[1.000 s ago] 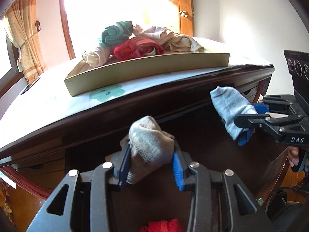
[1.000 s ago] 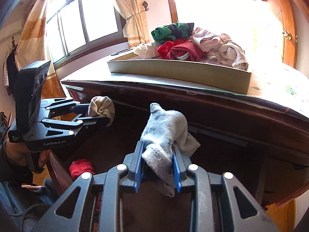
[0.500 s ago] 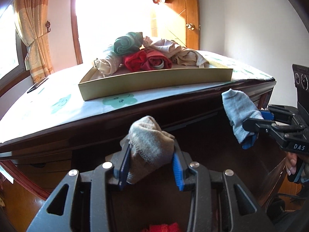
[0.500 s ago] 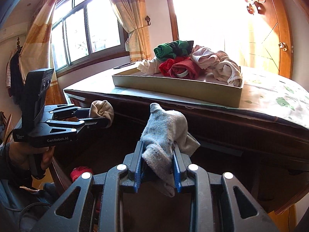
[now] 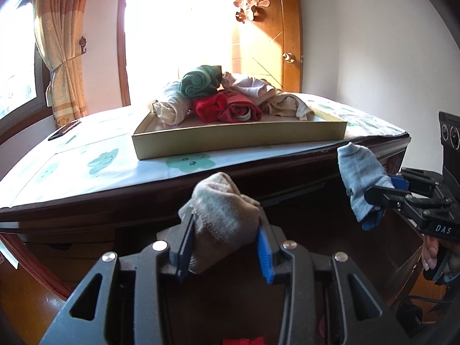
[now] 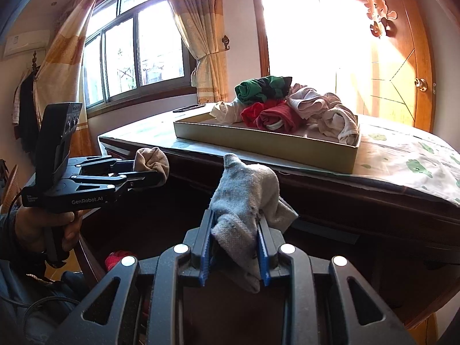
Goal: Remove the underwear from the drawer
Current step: 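Lift both held socks up out of the drawer toward the tray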
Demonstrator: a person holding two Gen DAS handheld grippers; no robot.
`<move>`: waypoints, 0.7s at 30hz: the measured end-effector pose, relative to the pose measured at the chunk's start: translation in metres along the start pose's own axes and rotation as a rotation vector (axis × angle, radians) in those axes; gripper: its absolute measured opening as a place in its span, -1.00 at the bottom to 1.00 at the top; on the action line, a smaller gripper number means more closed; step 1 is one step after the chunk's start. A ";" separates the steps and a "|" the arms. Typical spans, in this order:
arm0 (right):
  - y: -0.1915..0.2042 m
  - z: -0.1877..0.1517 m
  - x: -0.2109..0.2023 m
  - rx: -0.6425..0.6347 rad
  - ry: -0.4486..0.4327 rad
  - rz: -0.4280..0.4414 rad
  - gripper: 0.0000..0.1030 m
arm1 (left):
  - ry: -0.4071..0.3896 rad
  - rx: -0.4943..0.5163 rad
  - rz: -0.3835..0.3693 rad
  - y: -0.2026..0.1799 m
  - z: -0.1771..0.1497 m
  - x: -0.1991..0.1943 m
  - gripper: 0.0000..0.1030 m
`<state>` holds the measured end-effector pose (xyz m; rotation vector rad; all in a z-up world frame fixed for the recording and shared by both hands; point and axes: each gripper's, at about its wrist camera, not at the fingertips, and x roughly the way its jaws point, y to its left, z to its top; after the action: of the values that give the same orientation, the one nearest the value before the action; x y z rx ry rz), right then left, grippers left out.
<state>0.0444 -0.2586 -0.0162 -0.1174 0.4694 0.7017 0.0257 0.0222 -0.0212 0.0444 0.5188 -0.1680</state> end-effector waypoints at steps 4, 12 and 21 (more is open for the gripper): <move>0.002 0.000 -0.003 -0.010 -0.019 -0.004 -0.43 | -0.016 -0.005 0.003 0.001 0.000 -0.003 -0.27; 0.005 -0.001 -0.007 -0.028 -0.053 -0.007 -0.43 | -0.058 -0.003 0.013 0.001 -0.001 -0.010 -0.27; 0.010 -0.004 -0.014 -0.061 -0.100 -0.001 -0.43 | -0.106 0.001 0.021 0.001 -0.002 -0.018 -0.27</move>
<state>0.0273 -0.2604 -0.0133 -0.1394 0.3520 0.7181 0.0097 0.0262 -0.0136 0.0420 0.4121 -0.1494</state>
